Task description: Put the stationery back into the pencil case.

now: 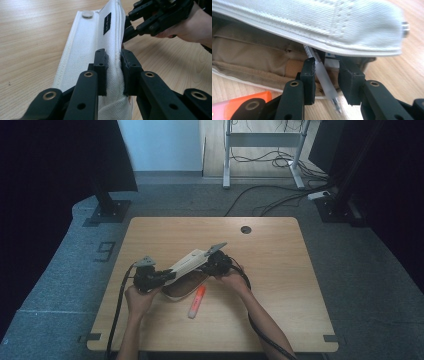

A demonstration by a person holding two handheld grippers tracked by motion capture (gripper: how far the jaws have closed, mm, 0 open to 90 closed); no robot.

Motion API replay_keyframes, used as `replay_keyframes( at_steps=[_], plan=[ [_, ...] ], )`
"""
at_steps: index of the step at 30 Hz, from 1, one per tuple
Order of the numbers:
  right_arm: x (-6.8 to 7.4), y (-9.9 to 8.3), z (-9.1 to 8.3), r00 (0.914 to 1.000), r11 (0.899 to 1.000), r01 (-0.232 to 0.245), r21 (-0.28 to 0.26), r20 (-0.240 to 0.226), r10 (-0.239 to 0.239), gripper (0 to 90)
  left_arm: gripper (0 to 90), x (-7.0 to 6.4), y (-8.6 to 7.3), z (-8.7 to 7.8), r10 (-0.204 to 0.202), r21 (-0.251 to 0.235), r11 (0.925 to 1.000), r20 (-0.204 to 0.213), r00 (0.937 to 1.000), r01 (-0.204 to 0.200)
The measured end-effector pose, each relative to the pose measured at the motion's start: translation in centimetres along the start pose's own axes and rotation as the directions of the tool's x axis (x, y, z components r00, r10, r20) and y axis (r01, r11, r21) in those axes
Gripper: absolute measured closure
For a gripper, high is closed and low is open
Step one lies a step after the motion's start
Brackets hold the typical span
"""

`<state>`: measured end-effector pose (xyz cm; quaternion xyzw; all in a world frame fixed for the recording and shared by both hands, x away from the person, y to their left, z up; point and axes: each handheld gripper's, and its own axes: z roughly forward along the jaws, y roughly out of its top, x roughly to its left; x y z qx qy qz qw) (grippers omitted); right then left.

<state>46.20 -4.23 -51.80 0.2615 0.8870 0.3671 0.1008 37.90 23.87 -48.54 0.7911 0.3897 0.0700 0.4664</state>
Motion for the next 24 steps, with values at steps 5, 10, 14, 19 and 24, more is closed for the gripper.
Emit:
replay_keyframes(
  at_steps=[5, 10, 14, 19, 24],
  plan=[
    [-0.3, -0.4, -1.5, 0.9998, 1.000, -0.020, -0.008, 0.001, 0.020, 65.7, 76.3, 0.0, 0.0, 0.0, 0.000, 0.000, 1.0000, -0.001, 1.0000, 0.000],
    [-0.5, -1.6, -2.9, 0.9991, 0.999, -0.043, 0.000, 0.000, 0.043, 70.6, 76.2, 0.0, 0.0, 0.0, 0.001, 0.000, 1.0000, -0.002, 1.0000, -0.001],
    [-0.9, -2.7, -3.5, 0.9973, 0.997, -0.074, 0.008, 0.003, 0.074, 73.7, 76.3, 0.0, 0.0, 0.0, -0.001, 0.000, 1.0000, 0.000, 1.0000, 0.001],
    [-1.2, -3.8, -3.4, 0.9942, 0.994, -0.107, 0.004, -0.003, 0.107, 76.6, 76.2, 0.1, -0.1, 0.0, -0.003, 0.000, 1.0000, 0.003, 1.0000, 0.003],
    [-1.3, -4.2, -2.7, 0.9935, 0.993, -0.114, 0.021, 0.007, 0.113, 77.4, 76.2, 0.1, -0.1, 0.0, -0.004, 0.000, 1.0000, 0.004, 1.0000, 0.004]
  ],
)
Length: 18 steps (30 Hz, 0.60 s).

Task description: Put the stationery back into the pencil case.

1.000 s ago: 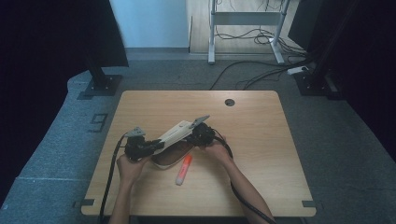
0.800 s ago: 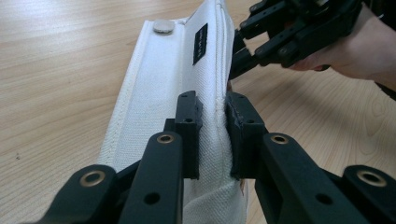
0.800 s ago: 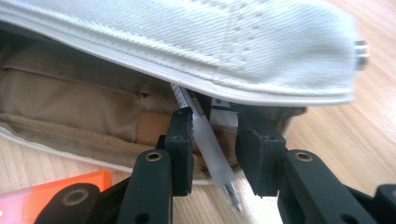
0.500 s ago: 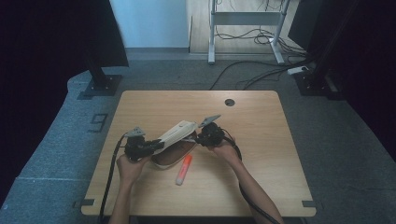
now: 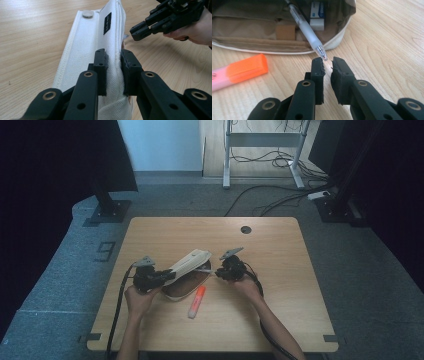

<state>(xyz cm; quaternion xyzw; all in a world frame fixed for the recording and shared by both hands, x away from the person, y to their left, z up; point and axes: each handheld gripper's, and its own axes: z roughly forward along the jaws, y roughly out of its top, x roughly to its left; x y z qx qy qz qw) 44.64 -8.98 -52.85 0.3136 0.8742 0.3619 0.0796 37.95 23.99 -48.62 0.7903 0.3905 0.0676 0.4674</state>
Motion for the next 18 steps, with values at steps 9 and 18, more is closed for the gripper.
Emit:
replay_keyframes(
  at_steps=[9, 18],
  plan=[
    [-0.3, -0.1, 0.8, 0.9999, 1.000, -0.013, 0.007, -0.007, 0.013, 83.9, 76.2, 0.0, 0.0, 0.0, 0.001, 0.000, 1.0000, -0.001, 1.0000, -0.001],
    [0.0, 0.6, 1.6, 1.0000, 1.000, 0.002, -0.008, -0.001, -0.002, 86.7, 76.2, -0.1, 0.0, 0.0, 0.002, 0.000, 1.0000, -0.001, 1.0000, -0.002]
  ],
)
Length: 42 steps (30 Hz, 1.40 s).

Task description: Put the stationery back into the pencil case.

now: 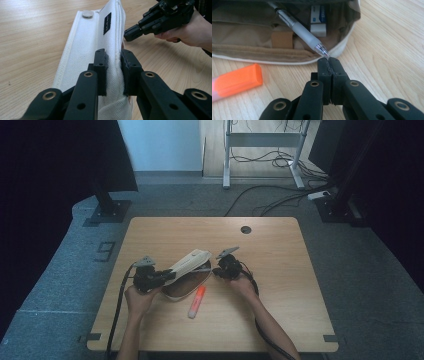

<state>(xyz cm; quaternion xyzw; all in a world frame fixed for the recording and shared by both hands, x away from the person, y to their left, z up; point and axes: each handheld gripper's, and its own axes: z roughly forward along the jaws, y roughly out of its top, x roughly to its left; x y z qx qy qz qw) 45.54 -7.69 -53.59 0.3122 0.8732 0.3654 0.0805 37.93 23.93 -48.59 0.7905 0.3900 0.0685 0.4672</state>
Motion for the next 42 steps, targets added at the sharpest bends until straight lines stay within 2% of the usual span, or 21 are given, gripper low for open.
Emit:
replay_keyframes(
  at_steps=[21, 33, 38, 42],
  plan=[
    [0.4, 2.2, 1.1, 0.9997, 0.999, 0.020, -0.029, 0.010, -0.020, 85.4, 76.0, 0.0, 0.0, 0.1, 0.000, 0.004, 1.0000, -0.001, 1.0000, 0.000],
    [0.1, 2.2, 0.1, 0.9998, 0.999, 0.009, -0.044, 0.019, -0.009, 78.1, 75.9, 0.0, 0.0, 0.1, -0.001, 0.003, 1.0000, 0.001, 1.0000, 0.001],
    [0.2, 2.3, -0.1, 0.9998, 0.999, 0.013, -0.051, 0.014, -0.013, 85.1, 75.7, 0.0, 0.0, 0.1, -0.001, 0.003, 1.0000, 0.003, 1.0000, 0.001],
    [0.4, 2.2, 0.0, 0.9998, 0.999, 0.017, -0.052, 0.008, -0.016, 85.6, 75.7, 0.1, 0.0, 0.1, -0.002, 0.003, 1.0000, 0.004, 1.0000, 0.002]
  ],
)
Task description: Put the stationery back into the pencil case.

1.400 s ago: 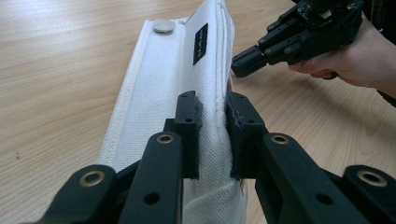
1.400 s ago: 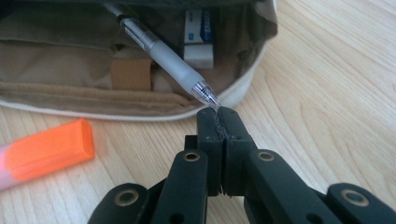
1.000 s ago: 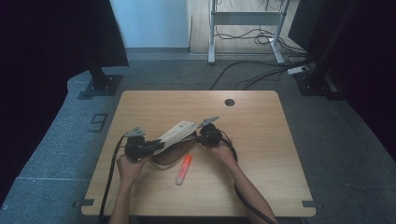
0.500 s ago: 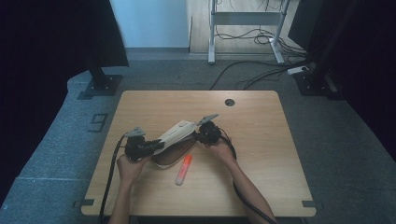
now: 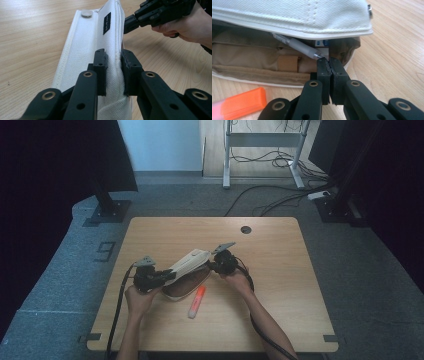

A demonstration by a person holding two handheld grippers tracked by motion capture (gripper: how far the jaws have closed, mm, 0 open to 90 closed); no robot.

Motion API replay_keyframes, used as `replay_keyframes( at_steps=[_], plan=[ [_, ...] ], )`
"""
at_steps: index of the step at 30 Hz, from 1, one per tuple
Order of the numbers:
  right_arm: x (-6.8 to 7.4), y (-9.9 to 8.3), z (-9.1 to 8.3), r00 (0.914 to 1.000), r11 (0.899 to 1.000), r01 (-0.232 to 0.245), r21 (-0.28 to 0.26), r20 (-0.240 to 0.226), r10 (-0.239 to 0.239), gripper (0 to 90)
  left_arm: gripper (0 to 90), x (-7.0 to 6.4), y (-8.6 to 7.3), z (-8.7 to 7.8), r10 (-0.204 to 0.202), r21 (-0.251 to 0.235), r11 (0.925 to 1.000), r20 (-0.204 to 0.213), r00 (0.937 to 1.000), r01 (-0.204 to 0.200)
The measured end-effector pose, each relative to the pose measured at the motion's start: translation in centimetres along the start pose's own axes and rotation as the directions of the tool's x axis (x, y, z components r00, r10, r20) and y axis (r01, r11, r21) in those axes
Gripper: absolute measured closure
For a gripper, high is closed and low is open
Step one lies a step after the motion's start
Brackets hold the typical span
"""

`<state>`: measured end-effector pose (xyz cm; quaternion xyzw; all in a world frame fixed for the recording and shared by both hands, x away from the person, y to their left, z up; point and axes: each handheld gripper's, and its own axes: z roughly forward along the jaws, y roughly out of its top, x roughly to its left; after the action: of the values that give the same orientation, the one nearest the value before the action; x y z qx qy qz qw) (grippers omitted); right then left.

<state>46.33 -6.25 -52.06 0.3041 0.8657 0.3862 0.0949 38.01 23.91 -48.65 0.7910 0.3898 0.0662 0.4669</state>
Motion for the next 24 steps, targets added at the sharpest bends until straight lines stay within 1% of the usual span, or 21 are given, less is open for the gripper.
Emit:
replay_keyframes(
  at_steps=[4, 6, 8, 10, 11, 17, 18, 21, 24],
  plan=[
    [0.5, -0.1, -0.3, 0.9999, 1.000, 0.011, -0.001, -0.014, -0.011, 82.0, 75.7, 0.0, 0.0, 0.0, 0.000, 0.000, 1.0000, 0.001, 1.0000, 0.000],
    [0.8, -0.1, -0.6, 0.9997, 1.000, 0.018, -0.006, -0.018, -0.018, 77.5, 75.7, 0.0, 0.0, 0.0, 0.000, 0.000, 1.0000, 0.000, 1.0000, 0.000],
    [1.0, -0.1, -0.9, 0.9994, 1.000, 0.028, -0.008, -0.022, -0.029, 75.0, 75.6, 0.1, 0.0, 0.0, 0.001, -0.001, 1.0000, 0.000, 1.0000, -0.001],
    [1.3, -0.1, -1.3, 0.9990, 0.999, 0.034, -0.012, -0.030, -0.034, 69.3, 75.6, 0.1, 0.0, 0.0, 0.000, -0.001, 1.0000, 0.000, 1.0000, 0.000],
    [1.4, -0.1, -1.5, 0.9987, 0.999, 0.041, -0.016, -0.031, -0.041, 65.0, 75.7, 0.1, 0.0, 0.0, 0.000, 0.000, 1.0000, 0.000, 1.0000, 0.000],
    [2.3, 0.0, -2.6, 0.9978, 0.998, 0.060, -0.025, -0.028, -0.060, 45.6, 75.7, 0.2, 0.0, 0.0, -0.001, -0.001, 1.0000, 0.001, 1.0000, 0.001],
    [2.5, 0.0, -2.7, 0.9980, 0.998, 0.057, -0.024, -0.028, -0.058, 43.2, 75.6, 0.2, 0.0, 0.0, -0.002, -0.001, 1.0000, 0.000, 1.0000, 0.002],
    [2.9, -0.1, -3.0, 0.9972, 0.997, 0.071, -0.015, -0.020, -0.071, 34.8, 75.7, 0.2, 0.0, 0.0, -0.002, -0.001, 1.0000, 0.000, 1.0000, 0.002],
    [3.3, -0.2, -3.0, 0.9972, 0.997, 0.072, -0.005, -0.021, -0.072, 28.8, 75.6, 0.2, 0.0, 0.0, -0.001, 0.000, 1.0000, -0.001, 1.0000, 0.001]
  ],
)
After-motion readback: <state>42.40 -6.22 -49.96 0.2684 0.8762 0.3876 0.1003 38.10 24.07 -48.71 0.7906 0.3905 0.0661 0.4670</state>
